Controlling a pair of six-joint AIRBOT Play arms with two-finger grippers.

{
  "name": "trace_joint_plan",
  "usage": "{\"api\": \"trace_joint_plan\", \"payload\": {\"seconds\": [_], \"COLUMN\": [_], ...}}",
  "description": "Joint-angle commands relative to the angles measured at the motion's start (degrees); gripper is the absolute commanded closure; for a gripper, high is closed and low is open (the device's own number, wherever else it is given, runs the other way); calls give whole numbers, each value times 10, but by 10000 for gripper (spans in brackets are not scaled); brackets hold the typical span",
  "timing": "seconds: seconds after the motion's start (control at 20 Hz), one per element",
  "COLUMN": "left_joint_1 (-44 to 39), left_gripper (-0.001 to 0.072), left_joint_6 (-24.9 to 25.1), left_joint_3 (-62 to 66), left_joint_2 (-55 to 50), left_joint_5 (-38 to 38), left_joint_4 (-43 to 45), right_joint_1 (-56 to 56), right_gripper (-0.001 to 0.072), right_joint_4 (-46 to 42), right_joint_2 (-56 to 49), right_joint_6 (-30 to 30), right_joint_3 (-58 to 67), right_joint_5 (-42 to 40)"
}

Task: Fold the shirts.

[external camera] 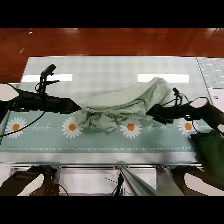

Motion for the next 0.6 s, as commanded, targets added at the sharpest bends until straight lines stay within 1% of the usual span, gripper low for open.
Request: {"api": "trace_joint_plan", "payload": {"seconds": [0.0, 0.05, 0.1, 0.15, 0.3, 0.45, 0.55], "left_joint_1": [0, 0, 1, 1, 1, 1, 1], "left_gripper": [679, 679, 679, 679, 680, 680, 680], "left_joint_6": [0, 0, 3, 14, 27, 27, 27], "left_joint_3": [0, 0, 0, 0, 21, 103, 184], "left_joint_2": [0, 0, 0, 0, 2, 21, 43], "left_joint_5": [0, 0, 0, 0, -1, -21, -27], "left_joint_4": [0, 0, 0, 0, 11, 62, 111], "right_joint_1": [63, 68, 68, 67, 67, 67, 67], "right_gripper": [218, 412, 576, 674, 686, 686, 686], "right_joint_4": [53, 55, 55, 55, 43, 13, -26], "right_joint_2": [-24, -23, -19, -12, 43, 130, 188], "right_joint_6": [3, 2, -3, -11, -44, -101, -91], "right_joint_3": [-6, 0, 12, 28, 98, 197, 265], "right_joint_5": [-139, -153, -152, -145, -99, -50, -46]}}
